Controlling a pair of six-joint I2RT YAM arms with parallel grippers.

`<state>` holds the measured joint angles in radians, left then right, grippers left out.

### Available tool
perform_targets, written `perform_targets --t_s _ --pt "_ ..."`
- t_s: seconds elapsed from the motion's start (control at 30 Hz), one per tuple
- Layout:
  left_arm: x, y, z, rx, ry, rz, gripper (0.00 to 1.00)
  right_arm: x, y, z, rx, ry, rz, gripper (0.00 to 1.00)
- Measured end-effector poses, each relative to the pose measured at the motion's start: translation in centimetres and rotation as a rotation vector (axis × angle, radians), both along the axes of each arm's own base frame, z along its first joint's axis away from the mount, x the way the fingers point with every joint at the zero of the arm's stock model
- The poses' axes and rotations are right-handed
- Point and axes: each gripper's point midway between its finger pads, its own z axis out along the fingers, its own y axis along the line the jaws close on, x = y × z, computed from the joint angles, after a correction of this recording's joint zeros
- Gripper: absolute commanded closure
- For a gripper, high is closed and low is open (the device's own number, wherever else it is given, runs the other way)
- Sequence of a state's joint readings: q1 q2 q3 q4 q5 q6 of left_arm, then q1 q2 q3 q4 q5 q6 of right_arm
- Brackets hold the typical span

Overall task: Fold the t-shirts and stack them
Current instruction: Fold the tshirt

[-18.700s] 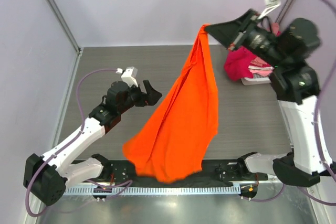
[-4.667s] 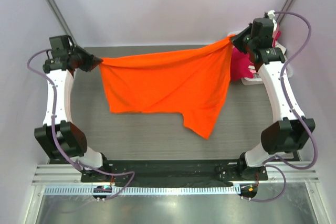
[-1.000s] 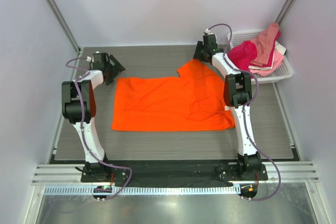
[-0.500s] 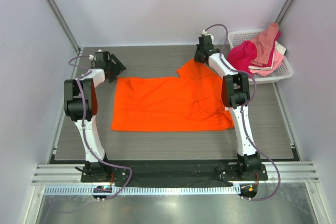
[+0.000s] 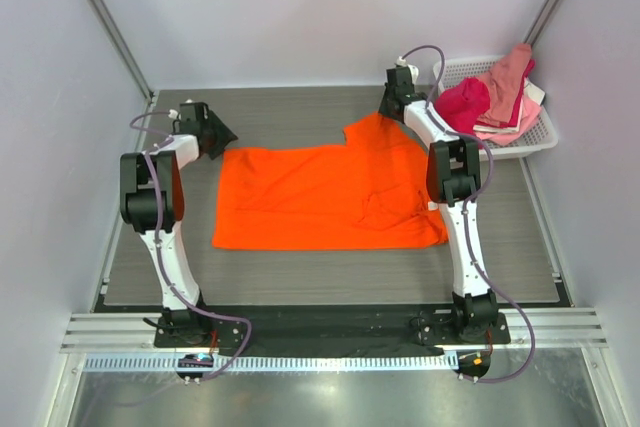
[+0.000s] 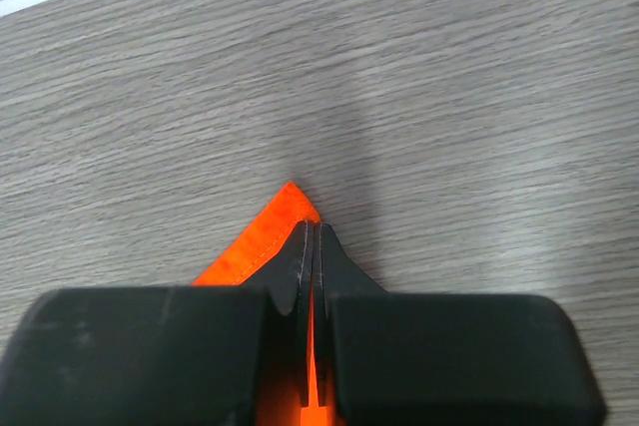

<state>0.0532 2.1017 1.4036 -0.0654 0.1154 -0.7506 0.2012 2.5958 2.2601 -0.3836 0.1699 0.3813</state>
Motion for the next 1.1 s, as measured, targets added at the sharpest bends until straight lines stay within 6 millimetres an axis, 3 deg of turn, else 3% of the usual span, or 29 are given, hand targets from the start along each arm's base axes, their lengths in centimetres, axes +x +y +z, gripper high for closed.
perform_targets --t_s 0.1,0.47,0.73,0.8,0.87,1.1 --pt "-1.3 0.3 -0.1 -0.001 0.017 0.007 0.47 0.0 -0.2 0.0 0.006 -0.001 -0.008 0.99" --pt "-1.6 0.4 -0.3 -0.011 0.028 0.0 0.54 -0.3 -0.5 0.0 0.015 0.005 -0.019 0.99" --pt "-2.3 0.5 -0.9 0.006 0.045 -0.018 0.8 -0.5 -0.6 0.0 0.032 0.011 -0.021 0.99" --pt "-2.5 0.4 -1.1 0.01 0.052 -0.023 0.93 -0.6 -0.5 0.0 0.037 0.013 -0.022 0.99" --pt "-2.7 0.4 -1.3 0.017 0.059 -0.031 1.0 -0.6 -0.4 0.0 0.043 0.014 -0.021 0.99" --pt "-2.8 0.5 -1.2 0.023 0.062 -0.038 1.0 -1.0 -0.4 0.1 0.053 0.024 -0.023 0.99"
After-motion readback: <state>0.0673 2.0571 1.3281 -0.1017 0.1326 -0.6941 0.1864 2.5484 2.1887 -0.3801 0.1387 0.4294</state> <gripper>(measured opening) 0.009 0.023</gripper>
